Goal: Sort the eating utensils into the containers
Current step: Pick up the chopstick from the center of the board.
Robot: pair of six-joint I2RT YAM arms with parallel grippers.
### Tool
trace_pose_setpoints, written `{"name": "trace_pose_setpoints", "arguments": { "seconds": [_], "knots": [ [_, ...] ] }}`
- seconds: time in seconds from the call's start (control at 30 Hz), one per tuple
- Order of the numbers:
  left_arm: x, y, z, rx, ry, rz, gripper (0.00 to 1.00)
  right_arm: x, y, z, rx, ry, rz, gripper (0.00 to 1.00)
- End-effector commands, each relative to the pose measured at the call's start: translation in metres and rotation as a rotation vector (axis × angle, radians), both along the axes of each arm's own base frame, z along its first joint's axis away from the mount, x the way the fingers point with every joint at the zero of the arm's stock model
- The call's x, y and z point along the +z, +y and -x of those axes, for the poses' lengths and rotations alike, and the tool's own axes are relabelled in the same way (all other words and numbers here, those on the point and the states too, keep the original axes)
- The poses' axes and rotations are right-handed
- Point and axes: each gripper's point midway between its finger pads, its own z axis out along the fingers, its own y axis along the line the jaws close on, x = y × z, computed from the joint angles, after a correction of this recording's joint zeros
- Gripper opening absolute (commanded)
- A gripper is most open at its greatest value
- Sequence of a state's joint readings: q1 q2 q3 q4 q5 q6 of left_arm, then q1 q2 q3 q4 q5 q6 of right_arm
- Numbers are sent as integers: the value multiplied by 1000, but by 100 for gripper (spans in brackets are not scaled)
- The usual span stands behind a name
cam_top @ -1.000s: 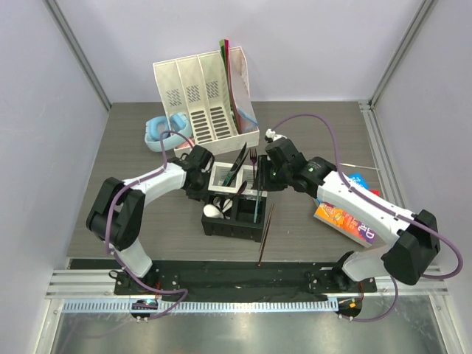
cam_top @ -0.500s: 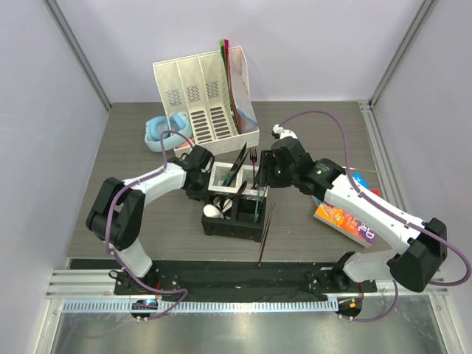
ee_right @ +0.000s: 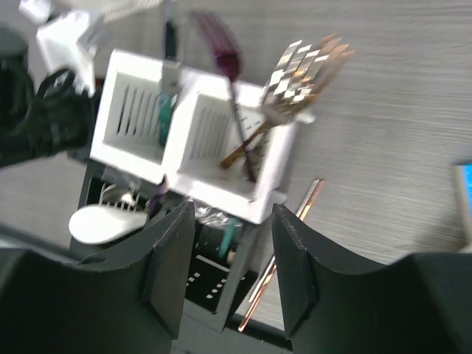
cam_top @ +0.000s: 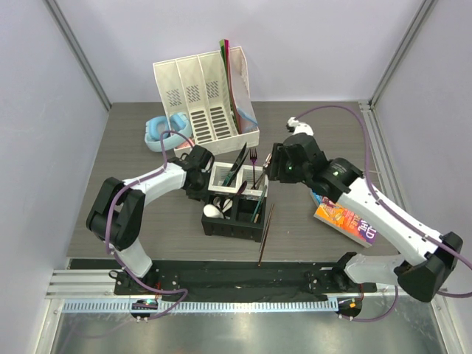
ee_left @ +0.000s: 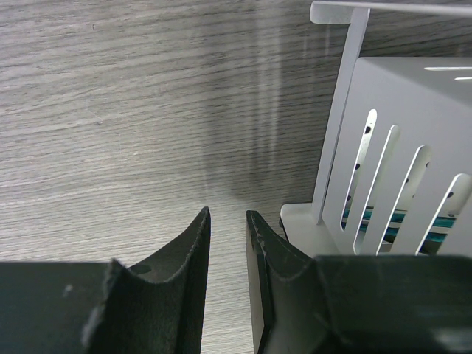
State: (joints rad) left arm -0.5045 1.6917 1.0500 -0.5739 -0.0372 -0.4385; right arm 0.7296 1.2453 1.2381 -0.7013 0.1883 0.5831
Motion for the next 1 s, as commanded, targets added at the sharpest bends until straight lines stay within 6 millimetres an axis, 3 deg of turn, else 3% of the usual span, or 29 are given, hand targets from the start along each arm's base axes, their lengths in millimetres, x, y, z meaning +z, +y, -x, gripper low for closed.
{"name": "trace_pose_setpoints", "arguments": {
  "seconds": [0.0, 0.07, 0.1, 0.17, 0.2, 0.33, 0.37, 0.4, 0.47, 0.5, 0.53, 0.57, 0.63, 0.77, 0.97],
  "knots": [
    [3, -12, -10, -9, -35, 46, 26, 37, -61, -22, -276, -112, 7, 52],
    [3, -13, -9, -11, -33, 47, 26, 31, -87, -28, -378, -76, 43, 52],
    [4, -13, -10, -13, -34, 47, 26, 37, -110, -37, -459, -79, 45, 52],
    [4, -13, -10, -13, -37, 46, 26, 35, -134, -43, -572, -57, 80, 53],
    [3, -13, -10, -13, -37, 46, 26, 44, -157, -50, -677, -82, 94, 53],
    [5, -12, -11, -9, -40, 45, 26, 36, -203, -65, -921, -15, 71, 53],
    [5, -13, -11, -10, -41, 44, 26, 27, -212, -71, -971, 15, 73, 53],
    [6, -12, -11, -11, -44, 42, 26, 25, -233, -73, -1087, 34, 26, 53],
    [6, -9, -10, -6, -46, 35, 26, 3, -258, -71, -1197, 119, 8, 53],
    [7, -9, -10, -6, -51, 33, 26, -9, -262, -71, -1231, 175, -51, 53],
    [8, -7, -11, -5, -56, 28, 26, -17, -291, -69, -1323, 198, -85, 52],
    [7, -6, -9, -7, -55, 23, 26, -36, -300, -65, -1357, 253, -84, 52],
    [7, -5, -10, -4, -60, 20, 26, -51, -326, -65, -1434, 284, -111, 50],
    [7, -5, -11, -3, -63, 17, 26, -85, -357, -74, -1511, 359, -108, 50],
    [5, -4, -10, -2, -60, 12, 26, -103, -366, -122, -1402, 369, -208, 52]
  ]
}}
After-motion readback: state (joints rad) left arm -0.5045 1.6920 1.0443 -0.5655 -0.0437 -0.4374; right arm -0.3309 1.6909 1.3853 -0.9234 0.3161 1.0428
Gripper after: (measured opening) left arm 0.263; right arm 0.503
